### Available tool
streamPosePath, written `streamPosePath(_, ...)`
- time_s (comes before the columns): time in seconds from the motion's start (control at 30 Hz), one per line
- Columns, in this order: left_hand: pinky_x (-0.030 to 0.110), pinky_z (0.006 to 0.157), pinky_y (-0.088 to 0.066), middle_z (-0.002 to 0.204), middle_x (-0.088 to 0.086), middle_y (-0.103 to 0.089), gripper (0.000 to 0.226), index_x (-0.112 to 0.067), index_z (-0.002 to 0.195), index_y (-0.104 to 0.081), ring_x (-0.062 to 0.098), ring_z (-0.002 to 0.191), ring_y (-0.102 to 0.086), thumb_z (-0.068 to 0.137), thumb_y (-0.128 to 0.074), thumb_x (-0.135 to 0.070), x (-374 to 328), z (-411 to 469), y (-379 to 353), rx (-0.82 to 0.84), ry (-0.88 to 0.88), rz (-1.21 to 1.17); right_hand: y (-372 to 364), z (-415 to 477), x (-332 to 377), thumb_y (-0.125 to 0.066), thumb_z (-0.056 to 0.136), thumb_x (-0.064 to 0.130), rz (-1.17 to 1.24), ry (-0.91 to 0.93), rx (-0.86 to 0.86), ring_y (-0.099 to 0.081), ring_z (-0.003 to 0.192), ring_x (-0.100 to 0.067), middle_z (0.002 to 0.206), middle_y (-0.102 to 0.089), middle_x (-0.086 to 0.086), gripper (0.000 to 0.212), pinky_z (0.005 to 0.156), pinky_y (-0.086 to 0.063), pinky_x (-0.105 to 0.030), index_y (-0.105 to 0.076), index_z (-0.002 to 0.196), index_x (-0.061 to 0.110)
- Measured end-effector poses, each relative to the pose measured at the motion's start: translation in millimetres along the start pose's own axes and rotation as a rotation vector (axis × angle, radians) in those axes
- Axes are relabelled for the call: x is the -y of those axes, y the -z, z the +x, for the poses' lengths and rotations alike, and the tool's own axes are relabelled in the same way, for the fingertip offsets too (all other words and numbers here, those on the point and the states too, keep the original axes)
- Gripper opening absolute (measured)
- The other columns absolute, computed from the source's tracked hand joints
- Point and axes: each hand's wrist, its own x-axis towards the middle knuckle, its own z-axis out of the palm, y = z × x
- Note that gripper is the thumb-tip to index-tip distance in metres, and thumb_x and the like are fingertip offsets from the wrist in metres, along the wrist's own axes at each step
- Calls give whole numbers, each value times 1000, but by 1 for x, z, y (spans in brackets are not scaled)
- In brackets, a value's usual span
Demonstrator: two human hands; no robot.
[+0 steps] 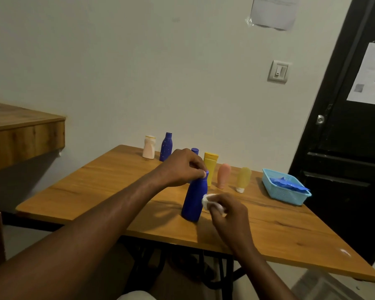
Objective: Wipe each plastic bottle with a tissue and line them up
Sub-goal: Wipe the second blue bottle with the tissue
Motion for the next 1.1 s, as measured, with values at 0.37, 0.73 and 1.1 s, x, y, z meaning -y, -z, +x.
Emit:
streamPosePath(0.37,11,66,-41,95,-14,-65,25,-13,113,-79,-1,76,-60,92,-67,-10,-9,-2,2,20,-13,117,-8,37,20,-71,89,9,42,29,-80,-63,100,1,108,-69,14,24,80,-50,-11,-70,108,24)
streamPosePath(0.73,12,63,-41,78,-20,-68,17,-13,99,-82,2,76,-65,88,-80,-25,-7,2,2,-17,21,76,-19,-14,9,-69,91,21,-93,69,126,-59,98,2,113,-61,17,23,79,-54,-21,-67,112,29)
streamPosePath(1.1,12,66,-41,87,-9,-74,16,-14,99,-81,3,79,-65,89,-78,-27,5,-1,14,-76,48,138,-19,41,42,-75,85,7,-33,147,-69,-57,104,-6,113,-62,5,25,79,-47,-9,-70,106,20)
